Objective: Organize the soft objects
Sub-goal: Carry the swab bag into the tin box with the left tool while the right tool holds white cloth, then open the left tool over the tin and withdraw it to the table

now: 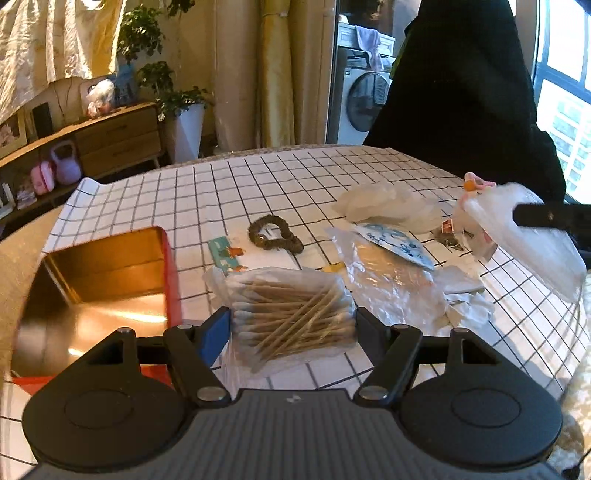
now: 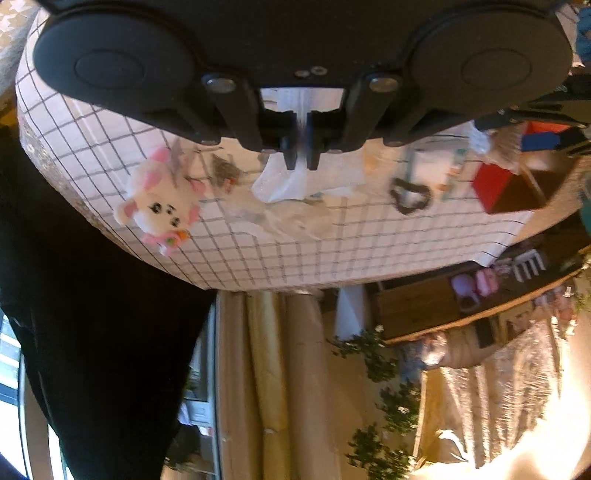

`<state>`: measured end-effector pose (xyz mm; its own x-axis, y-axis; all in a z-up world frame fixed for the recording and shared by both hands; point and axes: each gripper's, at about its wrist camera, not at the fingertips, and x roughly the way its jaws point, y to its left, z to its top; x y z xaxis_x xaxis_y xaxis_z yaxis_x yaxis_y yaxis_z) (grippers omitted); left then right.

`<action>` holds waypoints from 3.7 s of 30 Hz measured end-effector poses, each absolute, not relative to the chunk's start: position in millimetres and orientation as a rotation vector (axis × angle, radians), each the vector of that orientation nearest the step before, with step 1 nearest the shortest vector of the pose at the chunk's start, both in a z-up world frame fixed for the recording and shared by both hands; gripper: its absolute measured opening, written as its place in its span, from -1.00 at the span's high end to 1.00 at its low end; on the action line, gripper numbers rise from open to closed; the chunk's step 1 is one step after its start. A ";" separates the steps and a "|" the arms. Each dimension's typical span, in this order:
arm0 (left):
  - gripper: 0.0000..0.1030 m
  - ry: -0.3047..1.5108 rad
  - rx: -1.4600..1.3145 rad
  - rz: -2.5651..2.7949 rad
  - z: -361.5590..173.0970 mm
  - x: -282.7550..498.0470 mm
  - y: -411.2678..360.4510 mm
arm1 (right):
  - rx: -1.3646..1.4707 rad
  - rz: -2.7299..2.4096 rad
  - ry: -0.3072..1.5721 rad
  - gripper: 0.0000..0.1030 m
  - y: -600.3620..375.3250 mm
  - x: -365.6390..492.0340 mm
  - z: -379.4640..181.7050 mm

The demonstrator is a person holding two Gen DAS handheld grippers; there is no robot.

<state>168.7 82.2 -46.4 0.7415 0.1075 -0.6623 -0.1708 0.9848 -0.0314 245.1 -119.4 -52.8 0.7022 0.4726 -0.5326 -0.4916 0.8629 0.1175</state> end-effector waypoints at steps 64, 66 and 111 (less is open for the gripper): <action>-0.41 1.036 -0.154 0.238 -103.8 250.5 311.2 | -0.450 0.905 0.745 0.87 206.7 211.3 -121.6; -0.42 1.037 -0.163 0.243 -104.7 251.5 312.5 | -0.453 0.907 0.746 0.77 207.5 210.4 -122.7; -0.65 0.818 -0.098 0.247 -24.6 188.2 239.0 | -0.233 0.951 0.656 -0.60 69.3 192.5 -41.4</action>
